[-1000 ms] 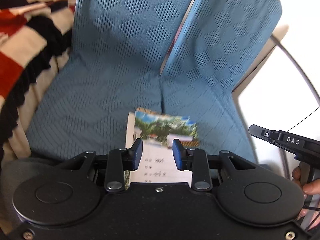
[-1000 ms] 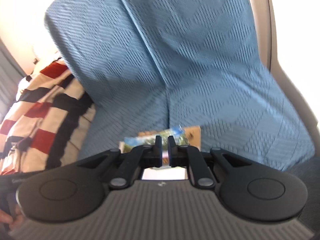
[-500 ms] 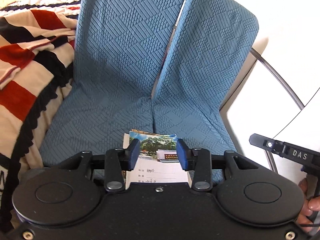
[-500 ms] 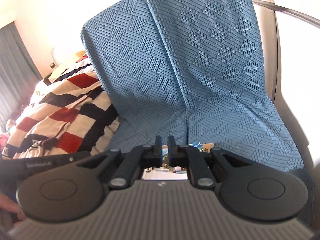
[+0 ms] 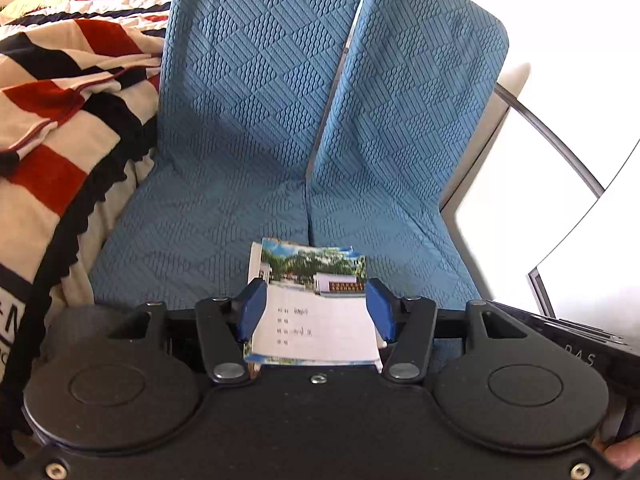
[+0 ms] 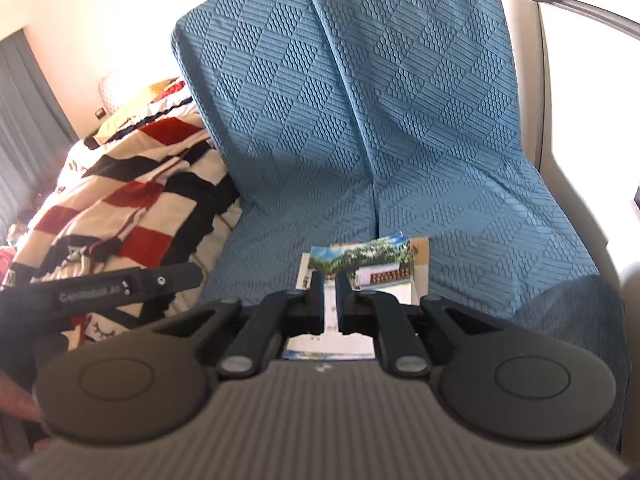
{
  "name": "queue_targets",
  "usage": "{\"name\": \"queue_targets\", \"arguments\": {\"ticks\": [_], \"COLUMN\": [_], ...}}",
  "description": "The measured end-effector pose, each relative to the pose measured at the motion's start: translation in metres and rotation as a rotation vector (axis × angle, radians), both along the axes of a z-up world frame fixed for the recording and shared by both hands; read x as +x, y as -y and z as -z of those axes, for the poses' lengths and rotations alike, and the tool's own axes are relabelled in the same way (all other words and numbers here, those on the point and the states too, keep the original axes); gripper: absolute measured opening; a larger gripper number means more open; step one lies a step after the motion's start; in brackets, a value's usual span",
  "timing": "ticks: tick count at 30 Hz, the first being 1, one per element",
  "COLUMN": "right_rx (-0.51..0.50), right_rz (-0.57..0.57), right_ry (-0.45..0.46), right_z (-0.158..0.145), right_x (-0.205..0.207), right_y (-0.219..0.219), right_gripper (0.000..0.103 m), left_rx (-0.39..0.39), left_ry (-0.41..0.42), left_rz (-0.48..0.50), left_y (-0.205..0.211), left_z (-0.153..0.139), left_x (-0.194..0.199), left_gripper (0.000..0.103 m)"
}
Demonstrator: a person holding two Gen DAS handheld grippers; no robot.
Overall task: Organize objects
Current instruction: 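Withdraw both grippers and open them wide beside the stack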
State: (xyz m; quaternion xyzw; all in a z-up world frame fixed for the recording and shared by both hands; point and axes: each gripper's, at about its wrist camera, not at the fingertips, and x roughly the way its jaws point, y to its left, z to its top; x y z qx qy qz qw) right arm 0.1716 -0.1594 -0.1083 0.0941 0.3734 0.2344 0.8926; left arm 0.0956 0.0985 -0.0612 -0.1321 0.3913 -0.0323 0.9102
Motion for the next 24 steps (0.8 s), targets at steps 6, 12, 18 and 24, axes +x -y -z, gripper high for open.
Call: {"name": "queue_targets", "arguments": {"ticks": [6,12,18,24], "right_rx": [-0.017,-0.017,-0.046,-0.063], "right_rz": [0.042,0.07,0.064,0.065], "right_ry": [-0.012,0.006,-0.015,-0.03], "right_z": [0.009,0.017,0.026,0.031], "right_x": [-0.01,-0.015,-0.016,-0.017], "right_y": [0.005,0.011,0.011,0.009], "right_gripper": [0.052,0.086,0.094,0.094], "left_rx": [0.009,0.027,0.034,0.051], "left_ry": [0.015,0.004,-0.014,-0.024], "left_rz": [-0.021,-0.028,-0.044,-0.044], "left_y": [0.001,0.003,0.003,0.005], "left_z": [0.003,0.009,0.015,0.018], "left_x": [-0.011,-0.017,-0.021,-0.02], "left_gripper": [0.084,0.096,0.1,0.1]}}
